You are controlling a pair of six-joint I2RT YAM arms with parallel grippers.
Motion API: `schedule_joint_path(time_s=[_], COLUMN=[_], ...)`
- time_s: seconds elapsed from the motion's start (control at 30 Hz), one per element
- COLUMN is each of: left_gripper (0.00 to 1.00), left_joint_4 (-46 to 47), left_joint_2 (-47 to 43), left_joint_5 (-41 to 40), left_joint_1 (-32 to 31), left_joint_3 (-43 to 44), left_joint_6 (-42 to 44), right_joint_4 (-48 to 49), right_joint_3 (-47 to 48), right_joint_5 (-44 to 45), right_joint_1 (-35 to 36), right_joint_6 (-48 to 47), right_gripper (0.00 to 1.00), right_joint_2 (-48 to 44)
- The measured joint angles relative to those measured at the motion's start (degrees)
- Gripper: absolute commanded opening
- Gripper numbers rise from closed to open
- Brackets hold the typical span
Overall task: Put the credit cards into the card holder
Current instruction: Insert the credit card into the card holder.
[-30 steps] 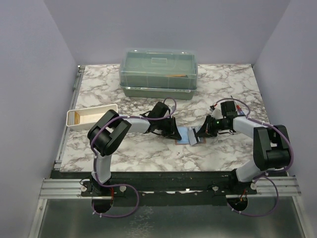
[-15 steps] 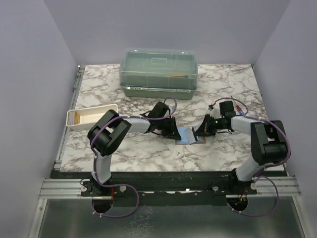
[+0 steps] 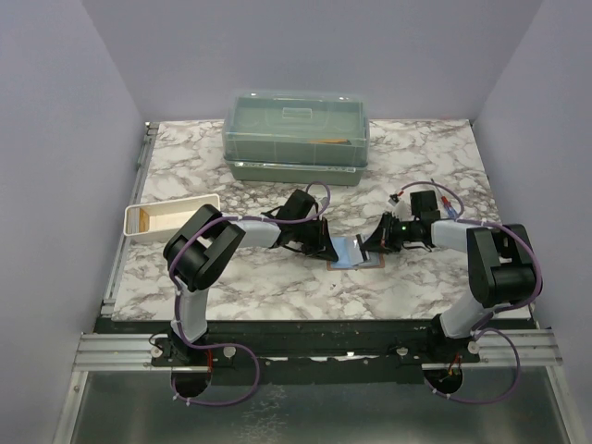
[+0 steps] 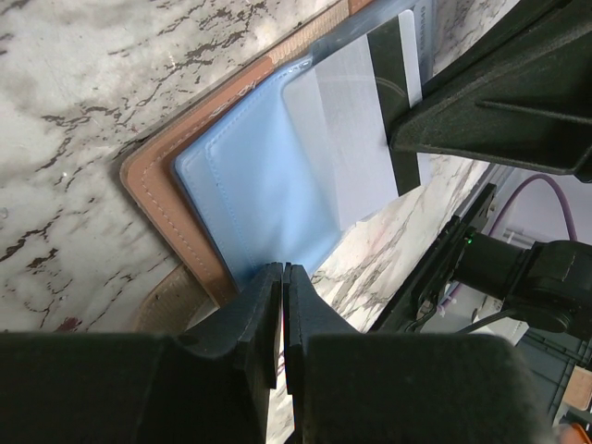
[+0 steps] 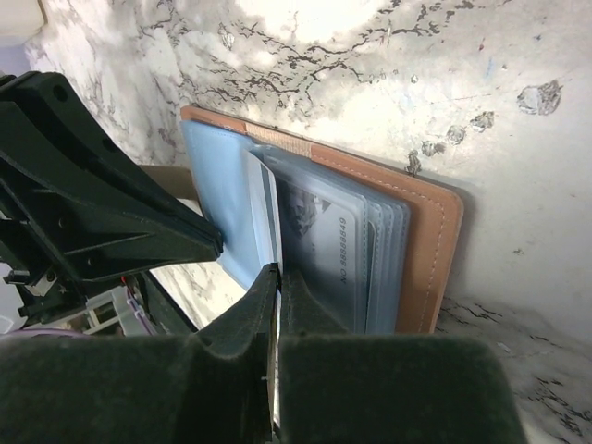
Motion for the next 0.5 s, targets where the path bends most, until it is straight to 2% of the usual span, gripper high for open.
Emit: schedule_joint_path(time_s=[0.2,0.37,0.5], left_gripper=[0.12,0.14,0.16], left_joint_4=[-0.11,-0.39,-0.42], left_joint_2=[0.00,0.00,0.00], left_joint_5=[-0.02,-0.07,-0.04], left_joint_1=[0.02,0.00,0.00], left_joint_3=[0.02,0.22,0.24], left_joint_6=[0.00,0.13,0.26], right_joint_4=[2.97,3.61,-0.33], right_joint_3=[-1.57,-2.75,-1.57], right_joint_5=[-0.11,0.90,4.52], right_joint_1=[1.07,1.57,2.19], right_joint_6=[2.25,4.55,4.59], right_gripper=[0.13,0.33,0.45], right_joint_2=[-0.46,-2.12,-4.76])
